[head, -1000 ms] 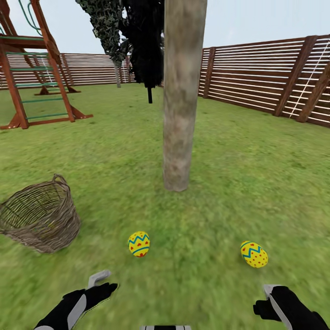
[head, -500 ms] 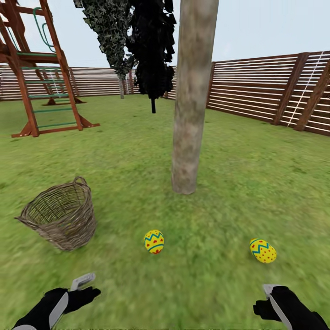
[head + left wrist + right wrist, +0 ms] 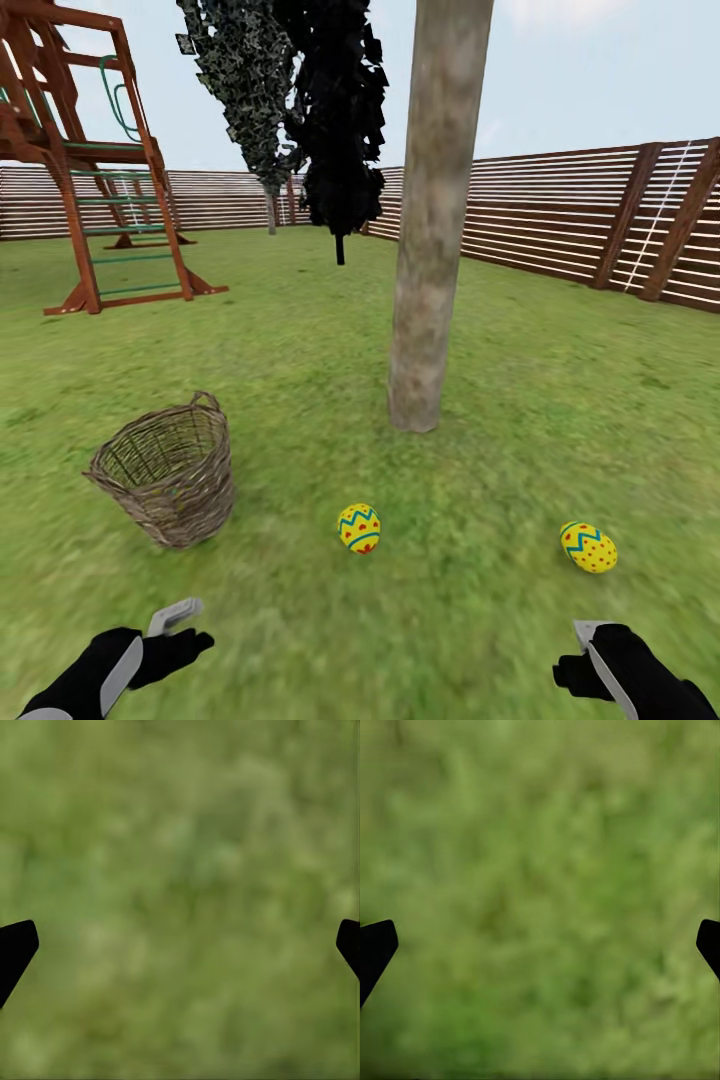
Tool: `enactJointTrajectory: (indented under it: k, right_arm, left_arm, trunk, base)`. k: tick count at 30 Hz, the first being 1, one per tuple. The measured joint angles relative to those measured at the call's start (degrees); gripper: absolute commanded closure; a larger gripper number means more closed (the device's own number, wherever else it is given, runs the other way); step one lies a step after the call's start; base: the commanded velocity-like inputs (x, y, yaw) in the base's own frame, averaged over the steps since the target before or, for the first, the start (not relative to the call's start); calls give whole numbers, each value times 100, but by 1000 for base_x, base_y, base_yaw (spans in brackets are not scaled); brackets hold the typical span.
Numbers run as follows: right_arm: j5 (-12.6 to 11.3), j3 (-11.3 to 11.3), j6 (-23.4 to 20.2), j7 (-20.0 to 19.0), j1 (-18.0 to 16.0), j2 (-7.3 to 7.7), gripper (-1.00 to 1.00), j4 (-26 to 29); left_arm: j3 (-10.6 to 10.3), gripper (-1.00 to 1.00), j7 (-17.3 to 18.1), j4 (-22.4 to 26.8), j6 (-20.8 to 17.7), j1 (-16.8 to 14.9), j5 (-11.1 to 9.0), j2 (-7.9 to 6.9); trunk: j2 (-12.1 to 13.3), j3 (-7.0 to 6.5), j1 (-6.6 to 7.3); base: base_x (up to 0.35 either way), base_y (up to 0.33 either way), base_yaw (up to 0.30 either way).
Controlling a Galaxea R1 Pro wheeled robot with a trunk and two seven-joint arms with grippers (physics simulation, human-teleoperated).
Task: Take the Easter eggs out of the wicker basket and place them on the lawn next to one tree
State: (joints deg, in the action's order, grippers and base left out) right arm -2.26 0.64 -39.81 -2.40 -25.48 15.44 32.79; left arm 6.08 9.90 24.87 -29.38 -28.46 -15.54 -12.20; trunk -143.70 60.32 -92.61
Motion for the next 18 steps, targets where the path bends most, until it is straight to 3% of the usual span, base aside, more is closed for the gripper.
enactJointTrajectory:
  k: [5,18]
  right_arm:
    - [8,-2,1,26,-2,-4,-100,-2]
    - [25,16,7,281,-2,-86,-100,-2]
  left_arm:
    - [1,-100,6,16,74,1,-1,40]
    - [1,-100,-4,19,79,2,-16,79]
  trunk:
    - [5,-88,11]
    - [22,-376,44]
  base:
    - [-1,4,141]
    - [0,0,285]
